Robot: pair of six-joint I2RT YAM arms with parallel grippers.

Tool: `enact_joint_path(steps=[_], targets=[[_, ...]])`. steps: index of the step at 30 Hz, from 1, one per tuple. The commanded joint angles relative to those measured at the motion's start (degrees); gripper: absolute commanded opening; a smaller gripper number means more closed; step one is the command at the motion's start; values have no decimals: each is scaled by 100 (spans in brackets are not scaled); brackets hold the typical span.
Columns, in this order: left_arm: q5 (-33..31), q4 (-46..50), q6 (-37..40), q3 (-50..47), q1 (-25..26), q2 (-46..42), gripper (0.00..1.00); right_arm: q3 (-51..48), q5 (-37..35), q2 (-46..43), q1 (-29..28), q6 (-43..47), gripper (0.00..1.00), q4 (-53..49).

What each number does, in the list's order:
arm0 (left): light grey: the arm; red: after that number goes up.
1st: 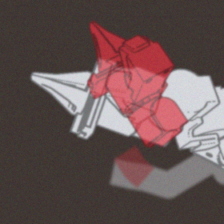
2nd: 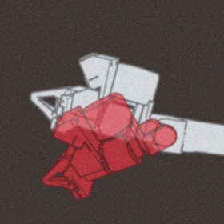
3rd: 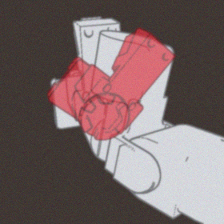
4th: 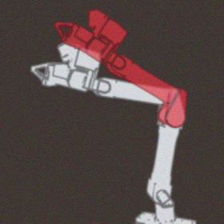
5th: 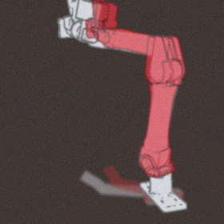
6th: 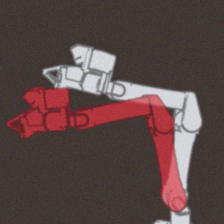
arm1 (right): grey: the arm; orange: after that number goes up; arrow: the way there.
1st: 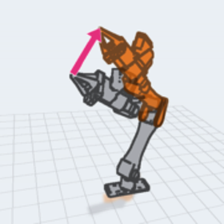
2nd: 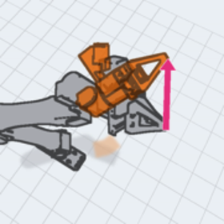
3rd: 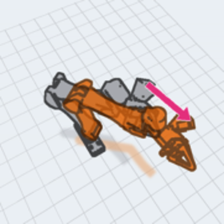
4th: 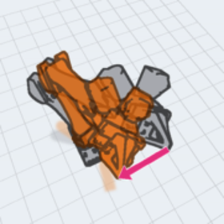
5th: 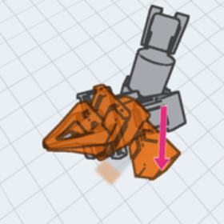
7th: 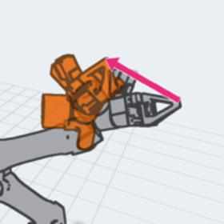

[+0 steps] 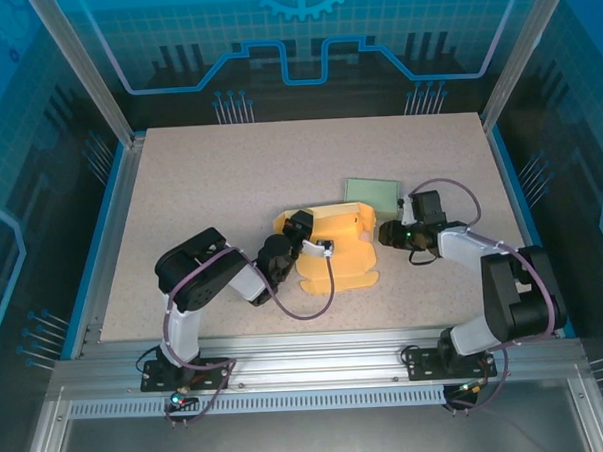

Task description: Fold the paper box

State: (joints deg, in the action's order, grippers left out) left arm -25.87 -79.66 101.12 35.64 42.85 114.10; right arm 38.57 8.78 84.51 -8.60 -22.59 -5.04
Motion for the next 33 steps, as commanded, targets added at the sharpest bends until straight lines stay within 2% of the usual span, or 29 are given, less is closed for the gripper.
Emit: enact_joint_path(steps=[1, 14, 21, 30, 33], targets=[[-59, -54, 152, 113, 15, 151, 13, 213, 177, 30, -307, 209, 48, 489], [-44, -54, 174, 157, 17, 190, 13, 203, 145, 5, -777, 544, 52, 645], [-2, -58, 164, 154, 18, 191, 13, 449, -20, 343, -902, 640, 52, 732], [99, -55, 157, 139, 29, 191, 13, 895, -528, 829, -1062, 816, 51, 736], [115, -52, 136, 136, 28, 191, 13, 933, -723, 938, -1113, 843, 45, 814]])
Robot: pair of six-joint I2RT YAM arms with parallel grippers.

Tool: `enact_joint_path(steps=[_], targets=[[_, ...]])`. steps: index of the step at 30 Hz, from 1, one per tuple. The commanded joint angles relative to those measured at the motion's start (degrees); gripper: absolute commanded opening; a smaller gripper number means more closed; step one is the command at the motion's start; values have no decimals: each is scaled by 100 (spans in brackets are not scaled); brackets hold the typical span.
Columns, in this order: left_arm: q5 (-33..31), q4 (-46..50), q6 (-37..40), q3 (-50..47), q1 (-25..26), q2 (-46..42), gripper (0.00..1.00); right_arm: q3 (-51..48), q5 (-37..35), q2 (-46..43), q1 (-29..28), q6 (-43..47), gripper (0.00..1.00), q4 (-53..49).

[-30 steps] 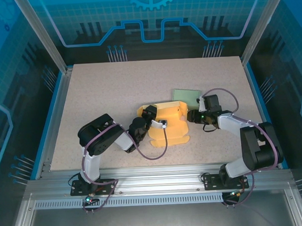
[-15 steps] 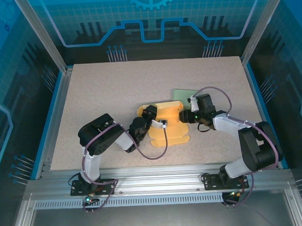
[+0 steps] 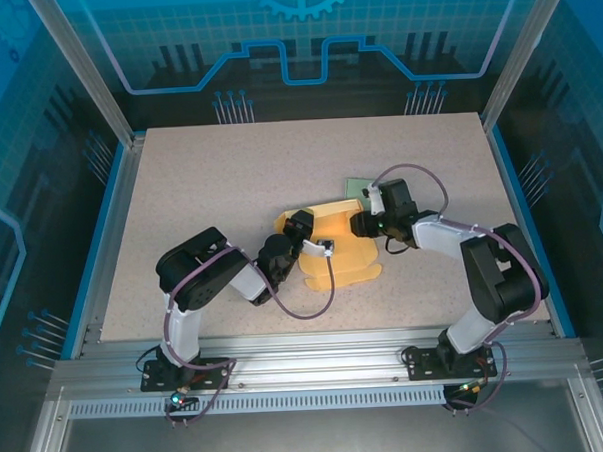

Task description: Fold the paper box

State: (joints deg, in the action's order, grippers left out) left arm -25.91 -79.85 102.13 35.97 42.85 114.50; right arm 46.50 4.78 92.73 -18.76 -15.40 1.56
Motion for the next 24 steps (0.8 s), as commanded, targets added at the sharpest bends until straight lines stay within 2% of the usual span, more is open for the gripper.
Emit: enact_joint_path(steps=[1, 5, 8, 11, 13, 20, 24], targets=[[128, -32, 21, 104, 25, 144, 13, 134, -397, 139, -129, 133, 44, 225], [156, -32, -62, 103, 46, 122, 13, 112, -731, 273, -270, 209, 35, 402], [211, -35, -155, 104, 57, 78, 13, 41, -1013, 355, -416, 264, 32, 629], [284, -30, -233, 91, 58, 44, 13, -29, -1181, 373, -528, 299, 40, 853], [321, -30, -252, 86, 63, 40, 13, -35, -1252, 403, -585, 359, 41, 965], [520, -32, -613, -51, 26, -48, 15, -56, -1404, 364, -637, 583, 40, 1204], [641, -31, -716, -51, -20, -47, 15, 46, -1250, 454, -628, 670, 40, 1209]])
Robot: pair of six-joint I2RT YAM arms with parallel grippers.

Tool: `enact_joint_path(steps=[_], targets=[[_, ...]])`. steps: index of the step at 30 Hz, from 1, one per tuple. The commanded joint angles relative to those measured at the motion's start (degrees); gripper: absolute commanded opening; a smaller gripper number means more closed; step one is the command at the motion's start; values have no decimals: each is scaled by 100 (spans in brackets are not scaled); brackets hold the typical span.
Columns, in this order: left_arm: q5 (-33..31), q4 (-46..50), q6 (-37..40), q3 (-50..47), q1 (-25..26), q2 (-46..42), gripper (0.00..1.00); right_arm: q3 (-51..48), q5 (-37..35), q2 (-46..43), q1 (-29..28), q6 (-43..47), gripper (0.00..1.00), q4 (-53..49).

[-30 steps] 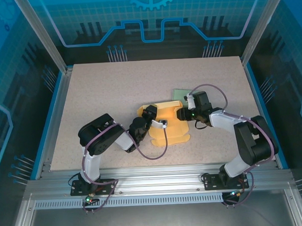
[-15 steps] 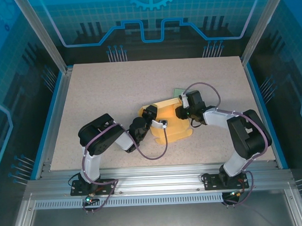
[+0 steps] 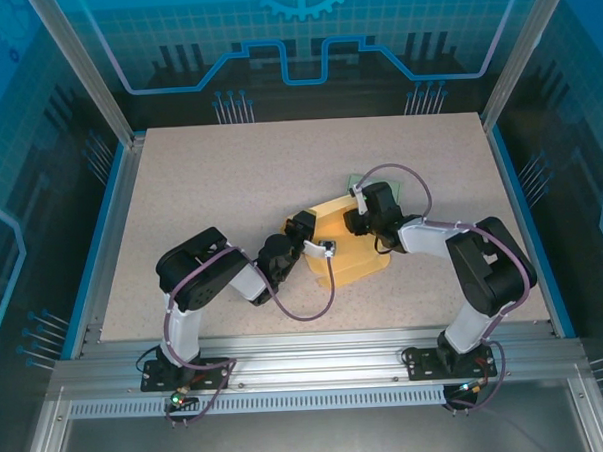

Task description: Fold the paper box

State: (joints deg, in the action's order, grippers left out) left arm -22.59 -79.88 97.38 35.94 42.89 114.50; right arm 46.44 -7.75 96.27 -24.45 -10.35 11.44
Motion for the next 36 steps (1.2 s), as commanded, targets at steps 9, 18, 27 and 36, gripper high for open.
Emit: enact_joint_path(steps=[9, 18, 27, 36], targets=[[337, -29, -178, 97, -35, 161, 15, -48, 340, 141, -58, 157, 27, 354], [267, -28, -270, 105, -36, 27, 16, -108, 178, 73, -51, 61, 6, 353], [-581, -28, -1352, 255, 314, -934, 99, -101, -552, -538, -122, 22, 0, -454], [-2659, -28, -4172, -22, 914, -2562, 99, 323, -477, -750, -139, 5, 0, -1265]])
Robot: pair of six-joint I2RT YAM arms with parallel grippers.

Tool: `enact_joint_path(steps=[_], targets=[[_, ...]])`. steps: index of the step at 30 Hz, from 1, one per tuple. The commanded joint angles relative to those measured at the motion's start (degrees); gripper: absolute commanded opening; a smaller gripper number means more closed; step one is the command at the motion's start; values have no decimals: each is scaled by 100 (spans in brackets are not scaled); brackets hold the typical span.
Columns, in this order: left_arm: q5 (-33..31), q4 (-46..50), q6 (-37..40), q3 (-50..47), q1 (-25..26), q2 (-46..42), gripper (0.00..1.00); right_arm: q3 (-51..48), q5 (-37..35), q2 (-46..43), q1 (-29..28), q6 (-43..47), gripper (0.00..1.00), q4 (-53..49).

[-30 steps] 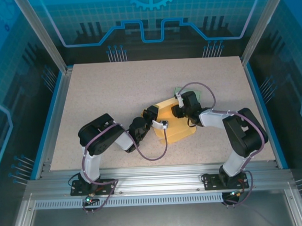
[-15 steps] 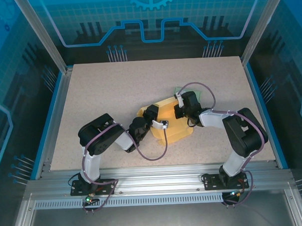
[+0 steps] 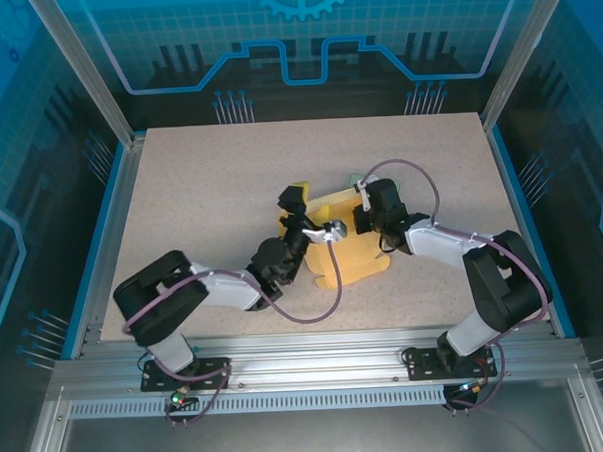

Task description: Fold the paper box

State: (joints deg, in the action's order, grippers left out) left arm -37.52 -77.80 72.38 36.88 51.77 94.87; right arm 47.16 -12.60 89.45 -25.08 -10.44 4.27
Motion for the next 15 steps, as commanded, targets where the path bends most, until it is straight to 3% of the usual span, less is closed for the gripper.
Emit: enact_joint_path(steps=[1, 4, 6, 9, 10, 11, 15], targets=[[-1463, -236, -2293, -255, 26, -875, 99, 285, 52, -55, -76, 47, 0, -670], [-1935, -60, -3916, -868, 18, -1838, 99, 290, 100, -57, -76, -57, 0, -829], [-2021, 1041, -5020, -1084, -41, -2600, 99, 255, 87, -113, -109, -77, 0, -825], [-1061, 5555, -7701, -532, -491, -3922, 99, 73, -19, -278, -128, -229, 0, -832], [-389, 6756, -8637, -291, -849, -4192, 99, -2, -76, -338, -132, -291, 0, -839], [27, 7376, -9231, -241, -1117, -4360, 99, -72, -131, -398, -137, -359, 0, -828], [103, 7801, -9566, -431, -1257, -4620, 99, -315, -81, -525, -138, -449, 0, -754]])
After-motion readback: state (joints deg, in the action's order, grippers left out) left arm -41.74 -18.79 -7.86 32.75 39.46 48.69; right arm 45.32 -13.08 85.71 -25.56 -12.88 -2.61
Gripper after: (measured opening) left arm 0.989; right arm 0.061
